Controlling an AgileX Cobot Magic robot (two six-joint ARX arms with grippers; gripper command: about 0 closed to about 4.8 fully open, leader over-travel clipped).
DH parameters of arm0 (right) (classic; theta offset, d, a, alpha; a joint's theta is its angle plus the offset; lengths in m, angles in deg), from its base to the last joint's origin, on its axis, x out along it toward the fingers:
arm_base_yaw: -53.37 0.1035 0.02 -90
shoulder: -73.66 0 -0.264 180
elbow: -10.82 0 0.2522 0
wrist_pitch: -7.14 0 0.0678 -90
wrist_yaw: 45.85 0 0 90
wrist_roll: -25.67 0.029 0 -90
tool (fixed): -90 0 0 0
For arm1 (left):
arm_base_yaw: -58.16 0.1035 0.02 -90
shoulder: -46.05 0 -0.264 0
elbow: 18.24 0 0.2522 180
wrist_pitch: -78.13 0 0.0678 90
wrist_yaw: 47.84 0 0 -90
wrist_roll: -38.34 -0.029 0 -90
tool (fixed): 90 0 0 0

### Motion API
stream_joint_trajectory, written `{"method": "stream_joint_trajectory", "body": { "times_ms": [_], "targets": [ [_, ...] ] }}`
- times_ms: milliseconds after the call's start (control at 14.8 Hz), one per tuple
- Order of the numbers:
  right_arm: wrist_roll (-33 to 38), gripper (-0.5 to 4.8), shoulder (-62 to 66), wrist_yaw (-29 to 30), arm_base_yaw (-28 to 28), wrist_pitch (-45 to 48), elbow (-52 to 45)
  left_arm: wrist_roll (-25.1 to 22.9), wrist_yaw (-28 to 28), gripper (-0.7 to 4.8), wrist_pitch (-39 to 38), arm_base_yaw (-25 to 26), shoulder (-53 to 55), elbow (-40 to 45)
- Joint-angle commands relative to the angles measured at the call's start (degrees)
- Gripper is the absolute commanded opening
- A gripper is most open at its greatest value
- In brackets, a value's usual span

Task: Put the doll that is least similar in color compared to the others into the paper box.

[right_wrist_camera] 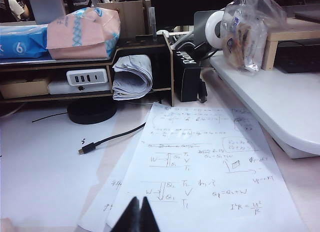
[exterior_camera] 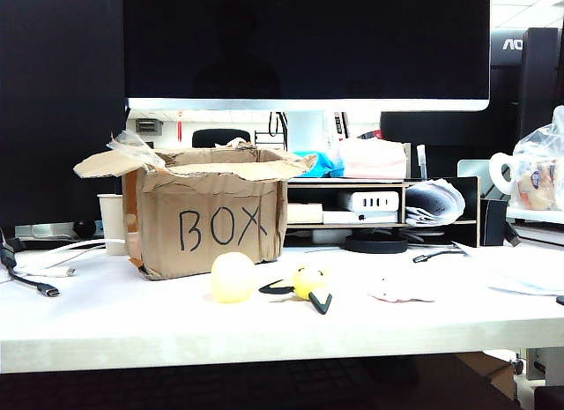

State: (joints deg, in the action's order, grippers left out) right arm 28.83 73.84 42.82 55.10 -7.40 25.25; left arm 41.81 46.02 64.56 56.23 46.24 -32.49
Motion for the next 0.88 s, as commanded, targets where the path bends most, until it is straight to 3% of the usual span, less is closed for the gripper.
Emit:
{"method": "stream_joint_trajectory", "body": {
  "times_ms": [67, 539, 876],
  "targets": [
    [-0.20, -0.01, -0.02, -0.04, -0.02, 1.01, -0.17, -0.02, 0.22, -0.05, 0.55, -0.02, 0.00, -0.04],
    [-0.20, -0.01, -0.02, -0.04, -0.02, 1.01, -0.17, -0.02, 0.20, -0.05, 0.57, -0.42, 0.11, -0.07],
    [-0.20, -0.01, -0.02, -0.04, -0.02, 1.03, -0.17, -0.02, 0.00, -0.05, 0.52, -12.83, 10.84, -0.31]
  ]
}}
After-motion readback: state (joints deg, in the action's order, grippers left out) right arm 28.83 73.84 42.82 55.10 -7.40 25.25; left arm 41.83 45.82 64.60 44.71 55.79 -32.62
